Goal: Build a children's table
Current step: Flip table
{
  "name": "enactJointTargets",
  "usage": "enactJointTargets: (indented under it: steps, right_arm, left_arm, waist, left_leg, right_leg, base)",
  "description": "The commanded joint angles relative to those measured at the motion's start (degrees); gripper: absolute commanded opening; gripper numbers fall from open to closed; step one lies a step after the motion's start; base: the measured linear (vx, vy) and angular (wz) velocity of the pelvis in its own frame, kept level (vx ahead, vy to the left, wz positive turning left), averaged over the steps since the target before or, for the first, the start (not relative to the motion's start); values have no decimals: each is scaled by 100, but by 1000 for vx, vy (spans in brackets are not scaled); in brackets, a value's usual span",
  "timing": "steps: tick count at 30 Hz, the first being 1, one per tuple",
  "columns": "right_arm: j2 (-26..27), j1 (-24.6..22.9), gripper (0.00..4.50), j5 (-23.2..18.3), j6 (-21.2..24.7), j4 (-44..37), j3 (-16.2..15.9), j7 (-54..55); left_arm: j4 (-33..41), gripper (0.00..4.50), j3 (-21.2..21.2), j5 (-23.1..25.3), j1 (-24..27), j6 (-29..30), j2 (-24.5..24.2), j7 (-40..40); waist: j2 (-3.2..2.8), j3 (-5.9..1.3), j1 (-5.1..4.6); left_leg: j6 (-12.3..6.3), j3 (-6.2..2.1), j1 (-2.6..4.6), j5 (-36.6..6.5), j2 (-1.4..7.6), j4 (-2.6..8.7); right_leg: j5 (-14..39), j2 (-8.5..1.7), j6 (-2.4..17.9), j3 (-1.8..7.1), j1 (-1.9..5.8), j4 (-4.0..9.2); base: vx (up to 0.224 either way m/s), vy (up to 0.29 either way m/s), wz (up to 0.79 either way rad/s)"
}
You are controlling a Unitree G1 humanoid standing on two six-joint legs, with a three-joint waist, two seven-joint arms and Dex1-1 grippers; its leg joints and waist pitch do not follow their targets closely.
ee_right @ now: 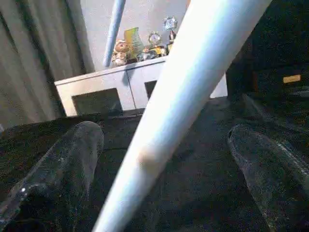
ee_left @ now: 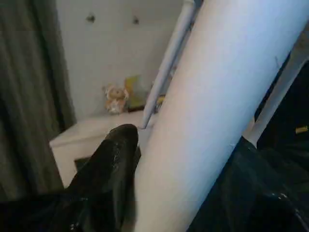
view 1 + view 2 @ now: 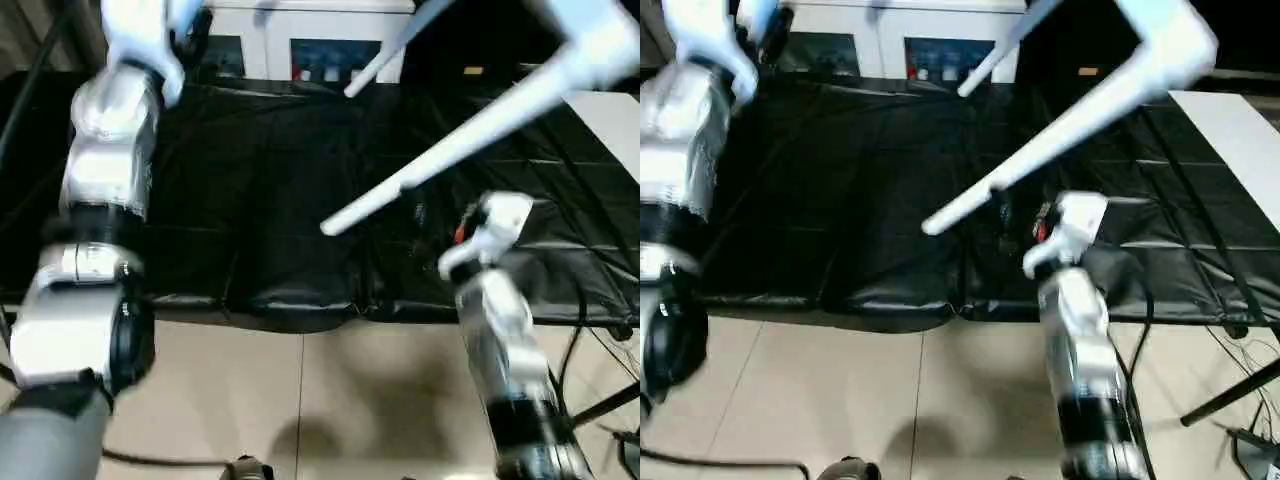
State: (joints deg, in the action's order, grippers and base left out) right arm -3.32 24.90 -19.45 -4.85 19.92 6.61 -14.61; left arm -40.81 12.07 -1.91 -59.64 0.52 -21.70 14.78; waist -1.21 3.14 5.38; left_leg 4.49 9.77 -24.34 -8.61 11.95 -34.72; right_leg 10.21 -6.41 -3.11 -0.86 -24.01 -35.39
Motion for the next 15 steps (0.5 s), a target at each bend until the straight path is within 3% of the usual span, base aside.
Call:
enactJointTargets:
  steps: [1,2,3,8,9,11,12,15]
  right_arm:
    - [-8,314,450,-132,203,429,115,-127]
    - [-11,338,450,-134,210,459,119,-133]
    - [-59,691,450,-133,263,907,165,-215]
    - [-296,1506,450,155,270,2024,200,-89]
    - [-360,1711,423,190,265,2294,230,-60]
    - [-446,1887,413,273,238,2508,225,0]
    - [-446,1887,403,273,238,2508,225,0]
    - [-542,2106,372,287,112,2756,254,-107]
  left_arm:
    - [471,232,272,-421,-17,148,64,-70]
    - [484,229,272,-422,-10,156,65,-69]
    - [646,229,280,-431,65,259,74,-57]
    - [1039,222,310,-483,255,527,88,-66]
    - [1245,221,308,-529,369,662,74,-93]
    - [1413,219,317,-555,502,754,41,-111]
    - [1413,218,317,-555,502,754,41,-111]
    - [1690,216,394,-557,754,917,-6,-153]
  waist:
    - [60,-498,-22]
    - [35,-492,-17]
    - [29,-500,-13]
    - [44,-505,-11]
    - [66,-505,-11]
    - [109,-521,-3]
    - [97,-528,5]
    - [135,-545,5]
  left_leg:
    - [-303,84,212,-1031,-41,386]
    - [-274,84,216,-1039,-42,388]
    - [-252,81,233,-1034,-23,383]
    - [-162,93,230,-940,-33,380]
    - [-168,97,217,-863,-29,370]
    - [-230,110,202,-639,-45,346]
    - [-286,105,188,-473,-51,334]
    - [-381,111,171,-296,-57,311]
  right_leg:
    - [166,11,1496,-23,282,275]
    - [246,5,1492,-21,268,283]
    - [200,2,1484,-18,256,266]
    - [96,6,1510,-29,260,254]
    - [-2,2,1542,-32,270,225]
    - [-224,12,1537,-31,289,207]
    - [-404,11,1530,-31,299,188]
    - [-616,14,1560,-41,313,162]
  base:
    - [0,0,0]
    - [0,0,0]
    - [0,0,0]
    - [0,0,0]
    - [0,0,0]
    - [0,0,0]
    - [0,0,0]
    - [0,0,0]
